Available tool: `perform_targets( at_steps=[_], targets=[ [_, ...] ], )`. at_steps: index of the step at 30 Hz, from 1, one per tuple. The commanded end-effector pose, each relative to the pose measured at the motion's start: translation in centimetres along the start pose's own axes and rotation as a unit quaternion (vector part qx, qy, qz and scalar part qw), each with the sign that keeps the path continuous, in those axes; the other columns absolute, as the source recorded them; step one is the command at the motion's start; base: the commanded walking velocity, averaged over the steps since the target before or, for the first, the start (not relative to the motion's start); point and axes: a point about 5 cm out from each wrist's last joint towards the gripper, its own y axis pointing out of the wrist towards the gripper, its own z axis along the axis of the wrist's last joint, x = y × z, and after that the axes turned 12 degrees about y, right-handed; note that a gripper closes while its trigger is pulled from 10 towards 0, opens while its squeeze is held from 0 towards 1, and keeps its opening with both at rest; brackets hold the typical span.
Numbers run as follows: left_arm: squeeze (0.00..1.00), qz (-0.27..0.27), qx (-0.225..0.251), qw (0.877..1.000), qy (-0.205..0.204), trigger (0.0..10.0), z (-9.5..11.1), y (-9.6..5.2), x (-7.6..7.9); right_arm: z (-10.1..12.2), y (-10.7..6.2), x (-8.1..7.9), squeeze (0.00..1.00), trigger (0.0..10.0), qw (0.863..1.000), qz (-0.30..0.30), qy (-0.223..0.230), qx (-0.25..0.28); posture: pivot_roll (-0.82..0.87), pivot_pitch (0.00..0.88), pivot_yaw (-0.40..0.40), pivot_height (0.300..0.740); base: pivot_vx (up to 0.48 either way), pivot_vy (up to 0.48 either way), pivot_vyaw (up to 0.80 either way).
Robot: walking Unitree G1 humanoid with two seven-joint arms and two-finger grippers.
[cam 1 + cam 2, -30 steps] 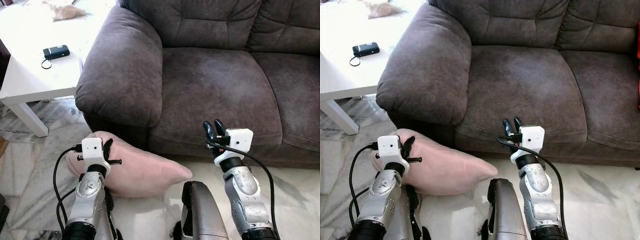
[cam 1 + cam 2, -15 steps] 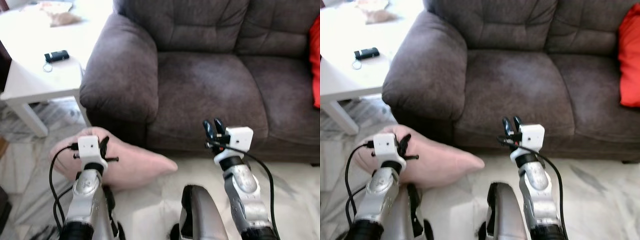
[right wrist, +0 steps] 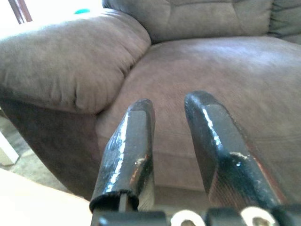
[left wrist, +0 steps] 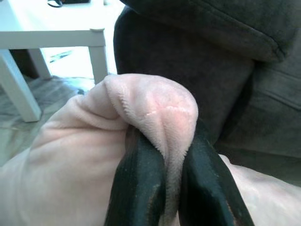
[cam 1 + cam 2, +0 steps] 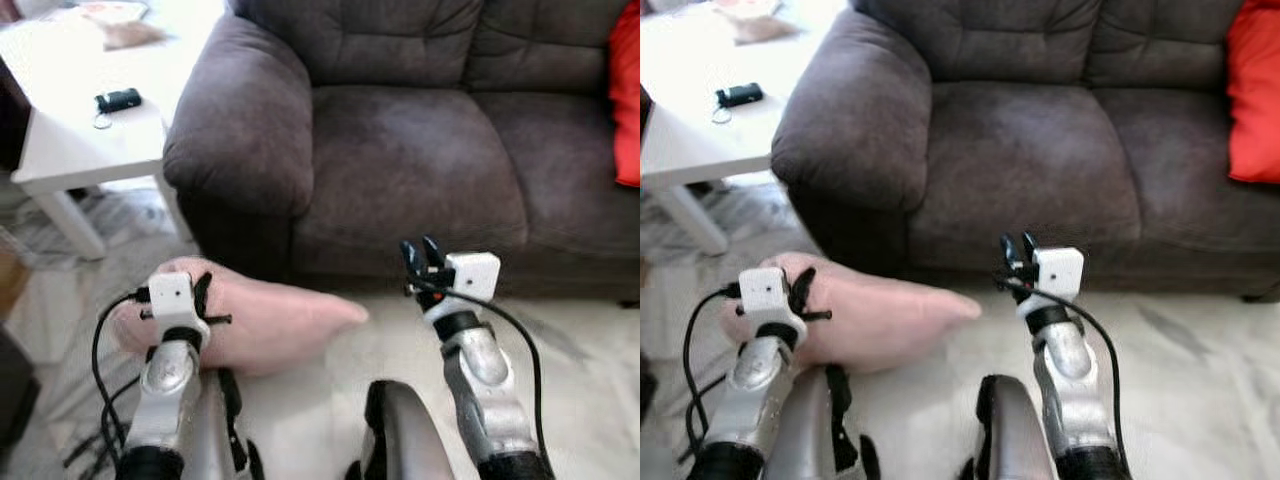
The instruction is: Move the pillow to the sofa from floor
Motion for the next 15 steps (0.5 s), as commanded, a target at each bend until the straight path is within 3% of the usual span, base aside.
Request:
perform_targets(
  at_steps=[1,15],
  targets=[
    [0.00,0.004,0.039,0.999,0.005,10.0,1.79,0.44,-0.04,-0.02,-0.17,0.27,0.00,10.0,1.000,-0.006,0.003,0.001,-0.01,0.126,-0.067,0.517,0.000,0.000,0.00],
    [0.00,0.002,0.046,0.999,-0.002,10.0,2.06,0.43,0.12,-0.05,0.00,0.20,0.00,10.0,1.000,-0.007,0.005,0.003,-0.01,0.120,-0.065,0.517,0.000,0.000,0.00]
  ],
)
